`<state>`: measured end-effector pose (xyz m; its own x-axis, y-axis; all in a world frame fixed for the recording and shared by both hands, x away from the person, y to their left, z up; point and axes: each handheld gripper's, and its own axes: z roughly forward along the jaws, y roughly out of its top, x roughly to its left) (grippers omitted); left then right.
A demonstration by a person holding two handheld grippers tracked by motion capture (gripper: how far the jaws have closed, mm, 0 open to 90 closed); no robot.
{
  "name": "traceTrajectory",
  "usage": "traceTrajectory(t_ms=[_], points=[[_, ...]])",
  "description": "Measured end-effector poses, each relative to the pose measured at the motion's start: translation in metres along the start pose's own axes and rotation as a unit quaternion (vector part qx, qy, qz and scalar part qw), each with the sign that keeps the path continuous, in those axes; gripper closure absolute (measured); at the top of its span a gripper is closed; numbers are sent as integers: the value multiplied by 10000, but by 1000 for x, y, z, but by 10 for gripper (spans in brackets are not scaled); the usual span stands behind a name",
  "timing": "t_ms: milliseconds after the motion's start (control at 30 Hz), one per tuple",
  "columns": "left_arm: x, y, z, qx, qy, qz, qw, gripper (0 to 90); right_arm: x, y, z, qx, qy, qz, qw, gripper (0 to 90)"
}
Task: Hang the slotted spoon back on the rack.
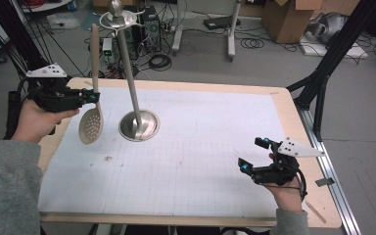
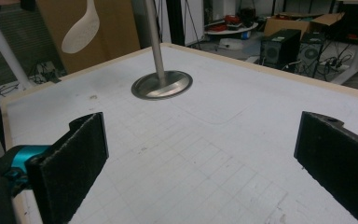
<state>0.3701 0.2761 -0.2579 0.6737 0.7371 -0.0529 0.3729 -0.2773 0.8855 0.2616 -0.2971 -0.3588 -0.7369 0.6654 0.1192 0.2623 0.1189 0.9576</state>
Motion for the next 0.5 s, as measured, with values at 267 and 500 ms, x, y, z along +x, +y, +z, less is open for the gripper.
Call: traceTrajectory(t_ms=[267,500], points=[[-2,2,9,19,58,-37,10000,775,0,0,-1,3,10,12,10000,17],[-4,3,18,-4,132,-66,9999,772,0,0,-1,-12,3,-9,10000,17]])
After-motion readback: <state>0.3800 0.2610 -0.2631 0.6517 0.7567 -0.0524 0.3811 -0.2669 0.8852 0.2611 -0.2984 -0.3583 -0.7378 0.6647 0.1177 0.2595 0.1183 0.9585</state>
